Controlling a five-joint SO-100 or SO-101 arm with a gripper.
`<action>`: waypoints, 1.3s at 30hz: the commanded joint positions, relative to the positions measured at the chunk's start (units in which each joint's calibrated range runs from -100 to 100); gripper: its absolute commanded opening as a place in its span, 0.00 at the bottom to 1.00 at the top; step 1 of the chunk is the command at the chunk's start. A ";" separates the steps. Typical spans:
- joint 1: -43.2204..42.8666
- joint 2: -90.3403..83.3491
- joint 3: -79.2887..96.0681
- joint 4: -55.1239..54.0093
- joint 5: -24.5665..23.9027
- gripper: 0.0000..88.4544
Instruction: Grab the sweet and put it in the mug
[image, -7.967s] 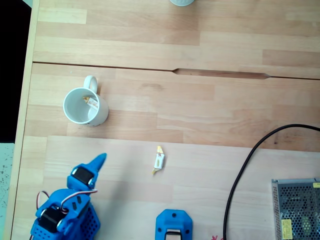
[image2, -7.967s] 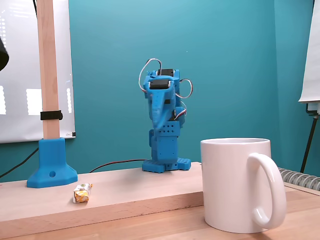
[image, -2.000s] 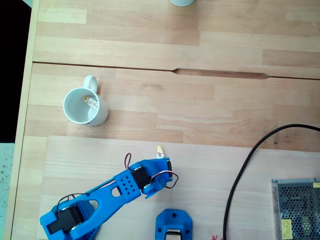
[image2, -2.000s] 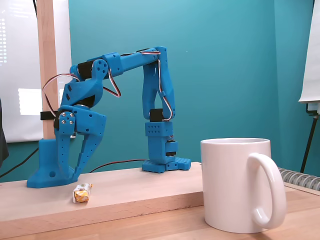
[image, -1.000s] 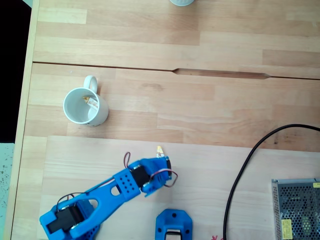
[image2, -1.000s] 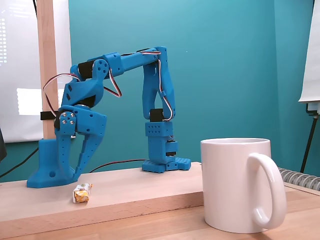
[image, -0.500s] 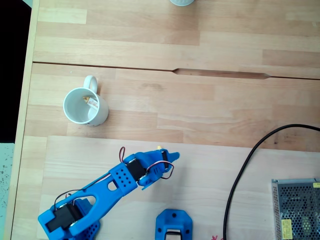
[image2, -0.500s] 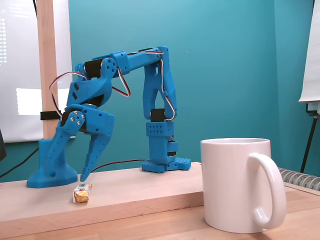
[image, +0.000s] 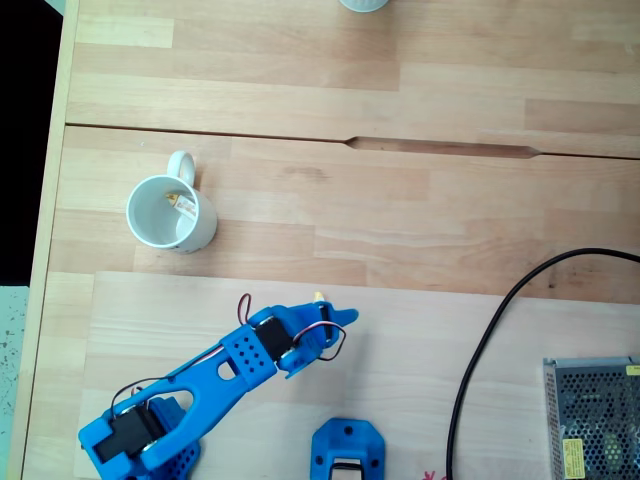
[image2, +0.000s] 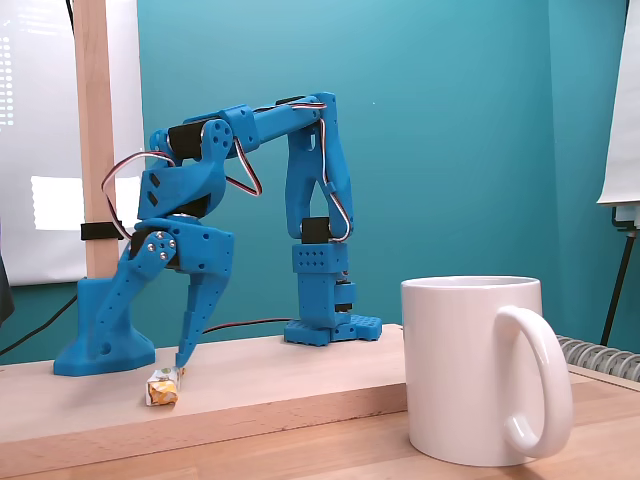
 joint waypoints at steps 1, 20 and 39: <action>-0.87 -0.76 -2.02 2.05 0.24 0.36; -0.15 -0.59 -1.85 4.79 0.24 0.36; 1.81 8.28 -14.16 4.79 4.35 0.36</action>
